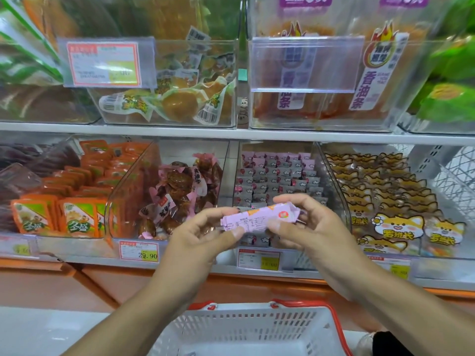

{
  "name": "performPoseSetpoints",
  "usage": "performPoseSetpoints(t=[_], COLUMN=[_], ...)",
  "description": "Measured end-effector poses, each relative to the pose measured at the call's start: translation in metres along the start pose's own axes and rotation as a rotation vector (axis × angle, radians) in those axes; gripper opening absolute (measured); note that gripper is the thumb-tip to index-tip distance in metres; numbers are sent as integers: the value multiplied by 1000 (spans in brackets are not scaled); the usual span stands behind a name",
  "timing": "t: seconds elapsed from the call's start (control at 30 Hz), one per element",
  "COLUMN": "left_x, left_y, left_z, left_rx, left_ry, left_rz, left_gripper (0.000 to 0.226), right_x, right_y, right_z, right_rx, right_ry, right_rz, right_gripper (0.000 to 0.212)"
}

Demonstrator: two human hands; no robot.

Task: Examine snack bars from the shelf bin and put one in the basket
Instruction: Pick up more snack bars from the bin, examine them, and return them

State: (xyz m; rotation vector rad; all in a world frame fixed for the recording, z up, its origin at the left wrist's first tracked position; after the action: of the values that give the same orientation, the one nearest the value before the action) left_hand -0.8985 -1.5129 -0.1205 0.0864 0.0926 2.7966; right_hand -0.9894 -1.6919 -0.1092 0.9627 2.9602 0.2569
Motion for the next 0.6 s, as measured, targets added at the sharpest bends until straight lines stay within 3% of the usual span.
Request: performPoseSetpoints(t=[0.1,0.3,0.47,0.6], left_x=[-3,0,-2,-2], left_y=[2,5,3,2], left_z=[-2,-9,0,3], left_rx=[66,126,127,10], left_ry=[-121,-348,-143,-7], left_rz=[12,31,24,14], left_gripper=[43,50,32,37], right_x=[4,8,1,-8], right_y=[0,3,-2,-6], right_z=[-9,-9,-6,0], right_rx=[34,166,93,84], right_ry=[-71,-143,-102,65], right_rz=[-76,-83,27,15], right_gripper=[51,45,34,29])
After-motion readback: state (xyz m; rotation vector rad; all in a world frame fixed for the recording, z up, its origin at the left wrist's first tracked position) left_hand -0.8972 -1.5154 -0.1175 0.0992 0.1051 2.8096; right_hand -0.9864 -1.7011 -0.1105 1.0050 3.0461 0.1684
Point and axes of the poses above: each hand's wrist, its own x-axis away from the middle knuckle, its own y-axis out of the palm, z = x × y, the point moved 4 cm from there along -x, towards the middle knuckle, and after that the axes turned 15 degrees about z, right-handed, at the moved point
